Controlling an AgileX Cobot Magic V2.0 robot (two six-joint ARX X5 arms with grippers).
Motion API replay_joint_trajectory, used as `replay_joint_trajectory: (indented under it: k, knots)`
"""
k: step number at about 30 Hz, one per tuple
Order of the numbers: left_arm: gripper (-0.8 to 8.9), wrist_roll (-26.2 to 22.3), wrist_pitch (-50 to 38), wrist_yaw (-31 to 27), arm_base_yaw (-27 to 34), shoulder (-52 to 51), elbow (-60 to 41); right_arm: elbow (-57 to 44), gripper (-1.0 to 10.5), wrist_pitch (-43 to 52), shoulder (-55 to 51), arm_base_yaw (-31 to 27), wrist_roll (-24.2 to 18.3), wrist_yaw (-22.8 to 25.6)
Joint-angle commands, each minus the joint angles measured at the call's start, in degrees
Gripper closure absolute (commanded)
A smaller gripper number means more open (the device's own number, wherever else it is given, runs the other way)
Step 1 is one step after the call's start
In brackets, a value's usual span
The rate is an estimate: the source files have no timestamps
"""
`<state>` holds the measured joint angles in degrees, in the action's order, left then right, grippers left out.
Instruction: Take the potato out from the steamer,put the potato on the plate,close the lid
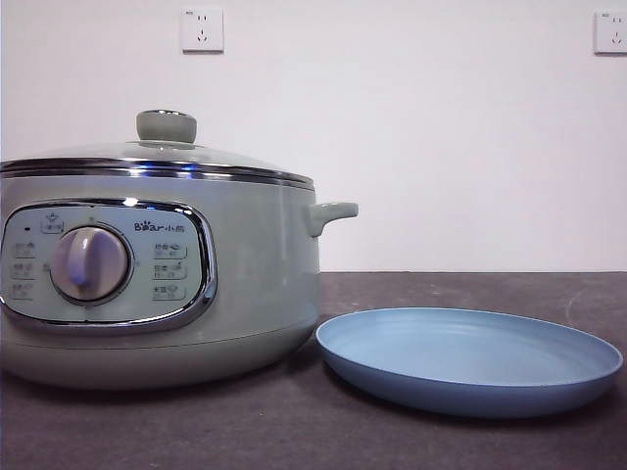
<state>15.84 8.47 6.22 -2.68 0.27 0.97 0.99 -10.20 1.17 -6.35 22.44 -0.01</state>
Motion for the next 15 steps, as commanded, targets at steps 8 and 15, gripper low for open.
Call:
replay_joint_trajectory:
  k: [8,15]
  knots:
    - [8.21,12.0,-0.8,8.6,0.1,-0.1,0.8,2.2,9.6,0.1,0.9,0.1,8.1,-12.5]
    - [8.20,10.5,3.7,9.8,0.2,1.2,11.0,14.7,9.6,-0.8,8.5,0.1,5.2,-17.4]
